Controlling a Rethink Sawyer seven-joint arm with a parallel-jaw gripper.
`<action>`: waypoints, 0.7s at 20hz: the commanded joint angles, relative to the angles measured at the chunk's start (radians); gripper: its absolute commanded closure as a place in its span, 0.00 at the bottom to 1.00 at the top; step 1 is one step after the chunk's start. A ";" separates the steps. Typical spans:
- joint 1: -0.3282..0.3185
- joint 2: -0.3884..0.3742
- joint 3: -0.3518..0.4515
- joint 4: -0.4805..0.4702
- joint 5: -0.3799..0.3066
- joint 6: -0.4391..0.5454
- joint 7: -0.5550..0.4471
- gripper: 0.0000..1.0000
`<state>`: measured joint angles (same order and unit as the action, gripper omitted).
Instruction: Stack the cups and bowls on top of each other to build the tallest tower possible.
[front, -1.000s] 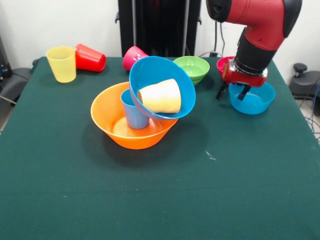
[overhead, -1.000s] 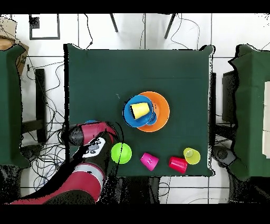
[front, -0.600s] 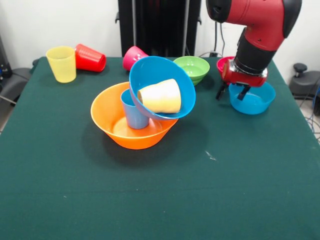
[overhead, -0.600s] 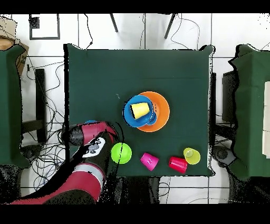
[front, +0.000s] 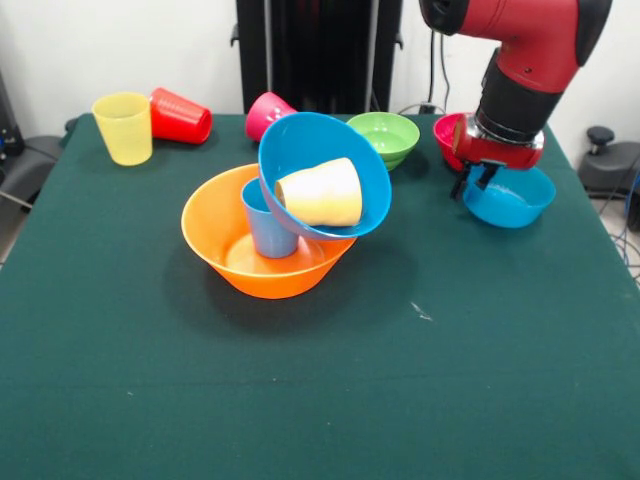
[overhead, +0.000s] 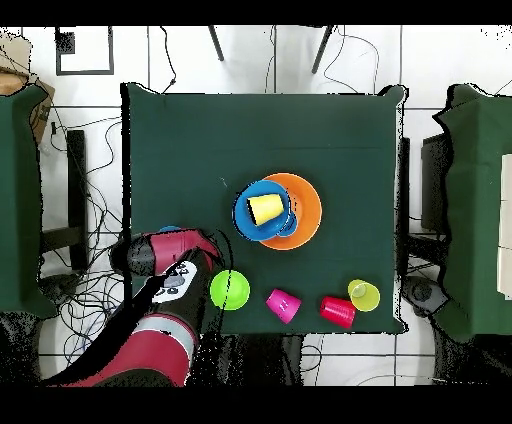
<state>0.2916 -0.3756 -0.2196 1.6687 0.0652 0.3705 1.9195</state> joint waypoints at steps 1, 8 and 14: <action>0.004 0.037 0.073 -0.051 0.006 -0.014 0.133 1.00; -0.009 0.026 0.086 -0.041 0.004 -0.006 0.121 1.00; 0.000 0.010 0.059 -0.027 0.005 -0.019 0.142 1.00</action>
<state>0.2920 -0.3843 -0.2196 1.6687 0.0652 0.3705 1.9195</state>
